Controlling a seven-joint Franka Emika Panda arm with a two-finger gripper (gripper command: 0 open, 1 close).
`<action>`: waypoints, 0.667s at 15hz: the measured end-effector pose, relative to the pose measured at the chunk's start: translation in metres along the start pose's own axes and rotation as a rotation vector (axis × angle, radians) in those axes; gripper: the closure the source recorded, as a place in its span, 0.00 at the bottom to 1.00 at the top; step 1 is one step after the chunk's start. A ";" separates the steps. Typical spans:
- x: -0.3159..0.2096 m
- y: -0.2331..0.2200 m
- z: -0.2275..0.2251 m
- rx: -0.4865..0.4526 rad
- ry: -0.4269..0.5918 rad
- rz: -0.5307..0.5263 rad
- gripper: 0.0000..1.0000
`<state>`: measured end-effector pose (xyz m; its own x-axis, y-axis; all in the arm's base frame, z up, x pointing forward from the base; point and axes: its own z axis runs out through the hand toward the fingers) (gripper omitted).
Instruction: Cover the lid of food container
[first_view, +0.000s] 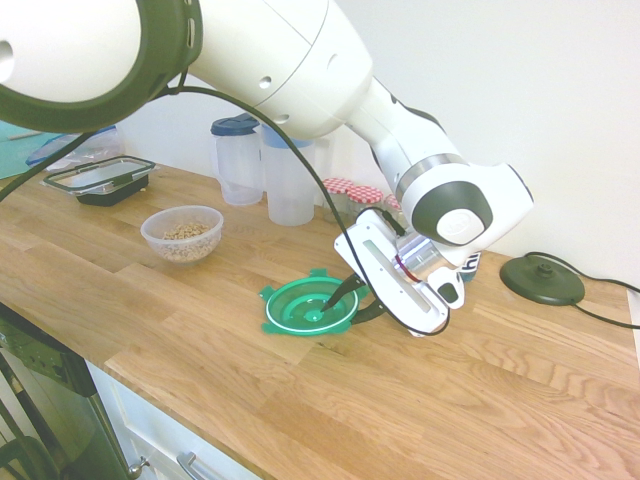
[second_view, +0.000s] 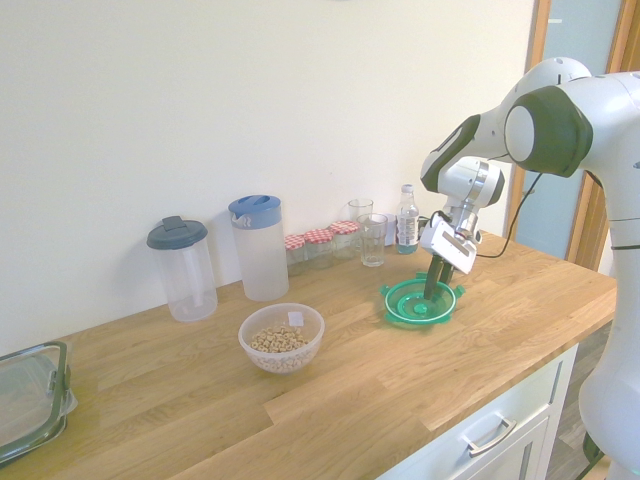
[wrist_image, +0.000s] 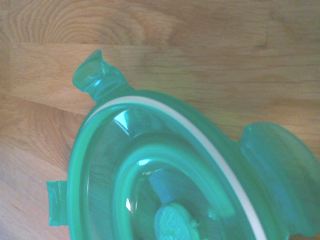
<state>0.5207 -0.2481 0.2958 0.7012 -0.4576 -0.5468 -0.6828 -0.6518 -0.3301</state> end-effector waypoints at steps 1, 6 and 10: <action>0.001 0.000 0.001 -0.001 0.000 -0.003 1.00; 0.003 0.000 0.005 -0.004 -0.002 -0.009 1.00; -0.001 0.002 0.009 -0.037 -0.051 -0.006 1.00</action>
<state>0.5165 -0.2438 0.2888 0.6931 -0.4227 -0.5839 -0.6698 -0.6771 -0.3049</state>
